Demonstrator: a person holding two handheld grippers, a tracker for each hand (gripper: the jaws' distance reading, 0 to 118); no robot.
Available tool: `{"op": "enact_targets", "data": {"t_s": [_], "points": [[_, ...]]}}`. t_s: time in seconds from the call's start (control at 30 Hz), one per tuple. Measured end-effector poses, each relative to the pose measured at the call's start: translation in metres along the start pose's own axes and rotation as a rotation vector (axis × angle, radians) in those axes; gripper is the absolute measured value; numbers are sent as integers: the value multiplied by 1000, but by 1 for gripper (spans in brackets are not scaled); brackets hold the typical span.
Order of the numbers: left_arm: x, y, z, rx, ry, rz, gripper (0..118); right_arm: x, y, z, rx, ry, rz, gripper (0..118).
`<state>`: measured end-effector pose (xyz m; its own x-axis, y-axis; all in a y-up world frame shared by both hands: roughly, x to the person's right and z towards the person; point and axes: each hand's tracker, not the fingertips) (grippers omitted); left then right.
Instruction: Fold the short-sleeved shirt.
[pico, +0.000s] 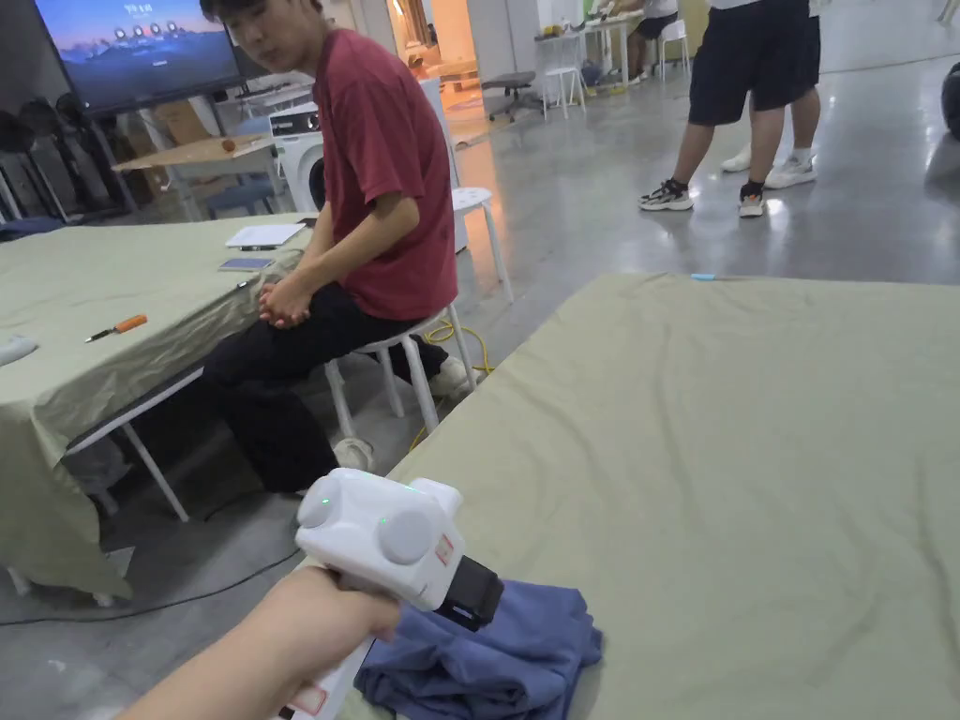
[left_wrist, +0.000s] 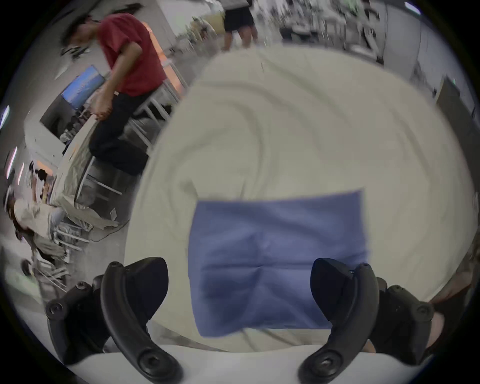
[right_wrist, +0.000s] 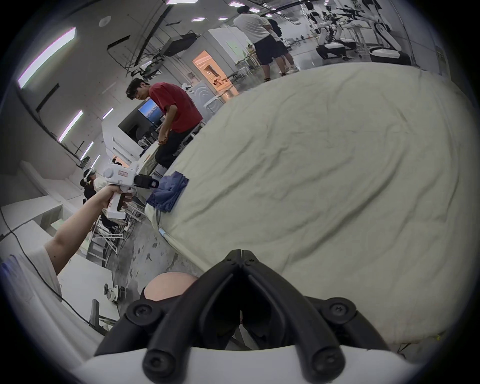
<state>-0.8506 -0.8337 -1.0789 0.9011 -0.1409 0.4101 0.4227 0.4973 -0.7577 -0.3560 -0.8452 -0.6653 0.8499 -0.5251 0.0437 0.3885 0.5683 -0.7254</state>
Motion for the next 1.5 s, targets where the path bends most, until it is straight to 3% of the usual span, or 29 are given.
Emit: {"op": "enact_targets", "data": {"t_s": [0.17, 0.23, 0.27, 0.3, 0.33, 0.37, 0.5, 0.7, 0.77, 0.9, 1.33, 1.37, 1.4, 1.43, 1.47, 1.5], "points": [[63, -13, 108, 382, -21, 71, 110, 2, 17, 14, 45, -42, 102, 0], [99, -21, 146, 522, -28, 111, 98, 3, 27, 23, 88, -93, 130, 0], [119, -25, 161, 585, -91, 94, 67, 5, 33, 31, 127, -138, 152, 0], [141, -29, 173, 638, -113, 97, 27, 3, 38, 39, 168, -179, 177, 0], [160, -34, 181, 702, -124, 131, 0, 1, 43, 45, 195, -191, 186, 0], [184, -39, 188, 768, -128, 143, 0, -1, 48, 53, 230, -203, 193, 0], [273, -38, 206, 866, -160, -36, 0, -21, 64, 86, 387, -349, 295, 0], [351, -32, 216, 892, -269, 17, 0, -33, 74, 111, 608, -603, 421, 0], [370, -30, 222, 903, -257, 14, 0, -35, 79, 117, 640, -674, 413, 0], [395, -27, 237, 937, -235, 30, 0, -25, 85, 133, 719, -712, 357, 0], [428, -41, 277, 1017, -268, 19, 0, -18, 62, 163, 801, -775, 353, 0], [429, -42, 278, 1019, -273, 23, 6, -18, 60, 164, 807, -775, 353, 1], [429, -45, 280, 1030, -268, 37, 27, -18, 59, 165, 814, -781, 355, 6], [429, -47, 281, 1044, -270, 45, 58, -18, 58, 165, 818, -791, 357, 21], [429, -48, 282, 1050, -266, 51, 101, -22, 56, 166, 823, -802, 361, 53], [429, -48, 283, 1050, -264, 49, 117, -22, 55, 166, 825, -801, 362, 86]]}}
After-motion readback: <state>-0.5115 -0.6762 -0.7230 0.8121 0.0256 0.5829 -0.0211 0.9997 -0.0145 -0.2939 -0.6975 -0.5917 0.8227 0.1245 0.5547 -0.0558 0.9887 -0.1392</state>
